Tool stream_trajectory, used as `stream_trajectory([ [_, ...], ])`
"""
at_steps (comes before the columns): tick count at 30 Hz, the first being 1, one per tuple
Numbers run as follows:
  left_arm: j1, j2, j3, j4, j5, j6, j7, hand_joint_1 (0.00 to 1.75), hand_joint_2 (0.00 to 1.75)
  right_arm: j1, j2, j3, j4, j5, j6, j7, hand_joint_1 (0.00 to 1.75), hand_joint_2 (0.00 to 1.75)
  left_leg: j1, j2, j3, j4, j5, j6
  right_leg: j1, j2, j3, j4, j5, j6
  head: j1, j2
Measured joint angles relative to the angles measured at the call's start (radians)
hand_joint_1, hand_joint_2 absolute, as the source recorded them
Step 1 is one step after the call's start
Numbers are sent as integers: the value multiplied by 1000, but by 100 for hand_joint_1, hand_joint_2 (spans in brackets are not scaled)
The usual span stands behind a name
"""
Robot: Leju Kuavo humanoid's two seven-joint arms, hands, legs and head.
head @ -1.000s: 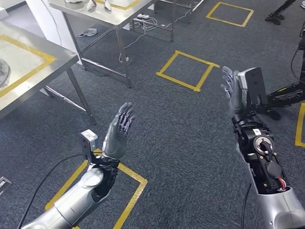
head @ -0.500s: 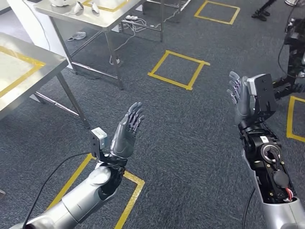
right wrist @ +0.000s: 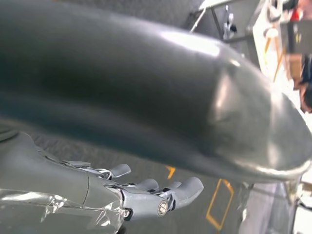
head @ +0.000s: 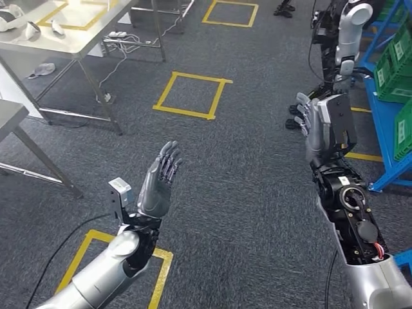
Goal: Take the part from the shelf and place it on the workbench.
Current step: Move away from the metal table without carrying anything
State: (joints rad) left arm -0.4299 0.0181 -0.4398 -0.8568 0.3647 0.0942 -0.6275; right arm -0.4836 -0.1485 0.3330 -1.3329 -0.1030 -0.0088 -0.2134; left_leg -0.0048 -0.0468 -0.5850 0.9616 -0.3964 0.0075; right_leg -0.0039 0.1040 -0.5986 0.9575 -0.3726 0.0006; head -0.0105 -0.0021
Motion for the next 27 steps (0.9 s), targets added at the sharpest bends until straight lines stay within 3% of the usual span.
stream_trajectory([
  [2,-1,1,0,-4,0,0,1,0,0,1,0,-1,0,-3,0,1,0,0,-1,14,6,-13,1,3,-4,16,-4,-4,3,11,0,0],
  [4,-2,-1,0,-9,0,1,2,0,0,2,0,-2,0,-9,0,2,0,0,3,34,16,-28,8,10,-2,-12,-14,18,-11,20,3,0],
  [5,-2,-2,0,-11,0,0,2,0,0,1,0,-1,0,-12,0,2,0,0,5,45,21,-37,11,14,-1,-39,-31,57,-33,24,7,0],
  [7,-1,-2,0,-12,0,0,3,0,0,1,1,1,0,-15,1,2,0,0,5,63,26,-42,12,17,-4,-86,-88,187,-101,31,17,0],
  [9,3,-1,0,-13,0,0,4,0,0,5,1,2,1,-16,0,3,0,0,5,81,26,-41,11,15,-13,-96,-135,290,-136,40,26,0],
  [10,5,-1,0,-13,0,0,4,0,0,6,1,2,1,-16,0,3,0,0,5,90,26,-39,9,13,-17,-99,-134,288,-126,44,31,0],
  [11,6,-1,0,-13,0,0,4,0,0,6,1,2,1,-16,0,3,0,0,6,100,26,-37,6,10,-20,-106,-110,243,-98,47,35,0],
  [13,5,0,0,-13,0,-1,4,0,0,5,1,3,1,-16,0,3,0,0,5,116,29,-29,-2,0,-20,-137,-32,96,-37,51,44,0],
  [15,4,1,0,-13,0,-1,4,0,0,5,1,3,0,-16,0,3,0,0,1,130,29,-22,-9,-9,-15,-152,8,11,-15,41,45,0],
  [17,3,1,0,-14,0,-1,5,0,0,5,1,3,0,-16,0,3,0,0,1,146,30,-23,-10,-18,-10,-133,6,3,-15,23,39,0],
  [18,3,1,0,-14,0,-1,5,0,0,5,1,3,0,-16,0,3,0,0,3,145,30,-20,-14,-24,-9,-124,7,1,-13,15,36,0],
  [19,3,1,0,-15,0,-1,4,0,0,3,1,3,0,-16,0,3,0,0,7,130,25,-6,-26,-30,-10,-114,8,-2,-10,9,34,0],
  [20,2,1,0,-15,0,-1,4,0,0,2,1,4,-1,-16,0,2,0,0,9,108,9,31,-50,-34,-11,-105,10,-5,-7,2,30,0],
  [22,5,2,0,-16,0,-1,4,0,0,0,1,4,-1,-16,0,2,0,0,12,62,-55,163,-114,-38,-11,-87,9,-8,-4,-6,18,0],
  [24,10,5,0,-16,0,-1,4,0,0,0,2,5,-1,-16,0,2,0,0,12,52,-121,282,-151,-35,-8,-65,6,-8,-2,-11,8,0],
  [25,11,6,0,-16,0,-1,4,0,0,1,2,6,-1,-16,0,3,0,0,11,50,-133,294,-143,-31,-6,-52,6,-8,-2,-11,4,0],
  [27,10,7,0,-16,0,-1,5,0,0,1,2,7,-1,-16,0,3,0,0,8,34,-95,199,-79,-18,-5,-26,7,-8,-1,-11,-1,0],
])
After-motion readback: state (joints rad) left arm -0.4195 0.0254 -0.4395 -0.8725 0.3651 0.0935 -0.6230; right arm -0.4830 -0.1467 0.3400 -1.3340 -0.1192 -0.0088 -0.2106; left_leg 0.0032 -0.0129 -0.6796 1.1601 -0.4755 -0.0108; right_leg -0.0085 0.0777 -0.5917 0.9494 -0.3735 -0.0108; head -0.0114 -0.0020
